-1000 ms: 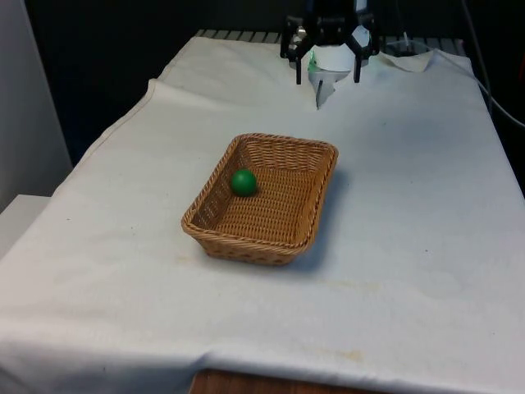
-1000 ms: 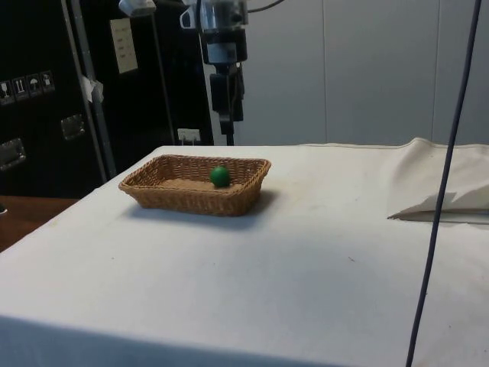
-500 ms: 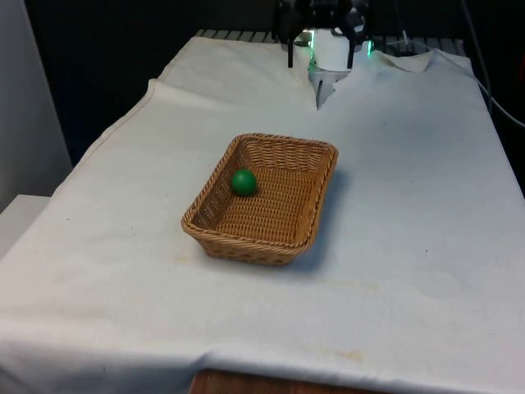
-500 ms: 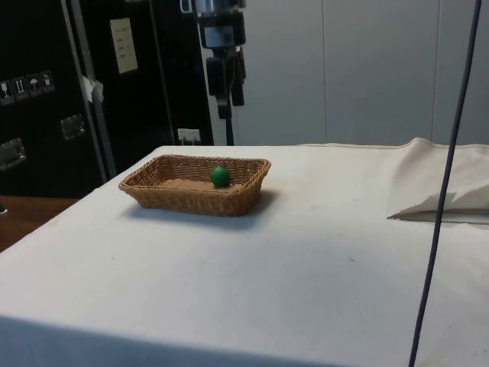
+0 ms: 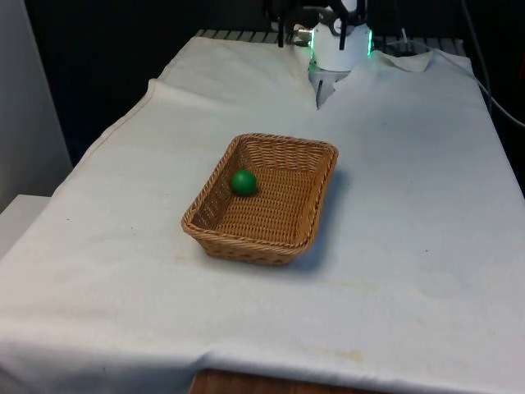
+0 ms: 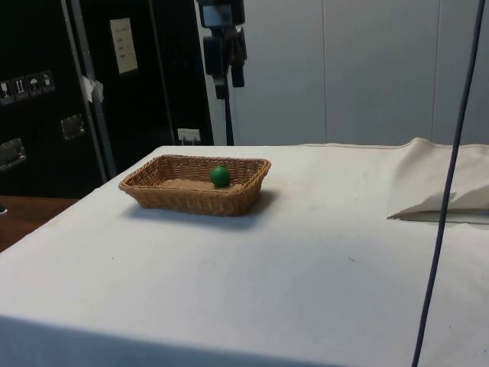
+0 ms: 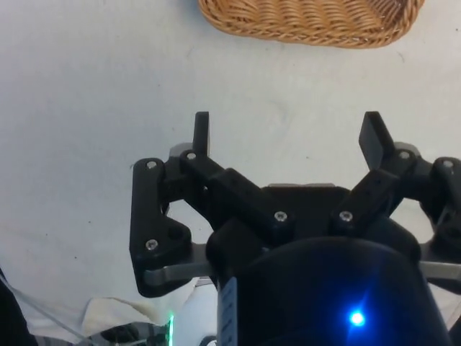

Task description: Pick up the ball and place it into the basket.

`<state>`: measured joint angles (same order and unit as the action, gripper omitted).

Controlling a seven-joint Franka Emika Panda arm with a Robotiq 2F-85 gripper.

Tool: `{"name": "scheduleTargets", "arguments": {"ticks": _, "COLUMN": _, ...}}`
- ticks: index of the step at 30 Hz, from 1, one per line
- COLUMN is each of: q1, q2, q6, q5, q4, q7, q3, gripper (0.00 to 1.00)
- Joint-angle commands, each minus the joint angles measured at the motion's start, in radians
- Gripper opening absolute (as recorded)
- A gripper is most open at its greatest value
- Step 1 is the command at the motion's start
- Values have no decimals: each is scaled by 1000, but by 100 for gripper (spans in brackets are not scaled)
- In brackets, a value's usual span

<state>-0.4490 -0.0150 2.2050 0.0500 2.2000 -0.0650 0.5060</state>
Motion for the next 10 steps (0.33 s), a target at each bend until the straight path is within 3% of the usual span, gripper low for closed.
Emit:
{"name": "scheduleTargets", "arguments": {"ticks": 1, "q1": 1, "q2": -7, "q6": -12, "q5": 18, "q4": -6, "q7": 19, "q3": 1, "gripper": 100}}
{"name": "scheduleTargets", "arguments": {"ticks": 10, "q1": 0, "q2": -44, "q6": -38, "q5": 36, "q4": -11, "q7": 57, "q3": 1, "gripper": 100}}
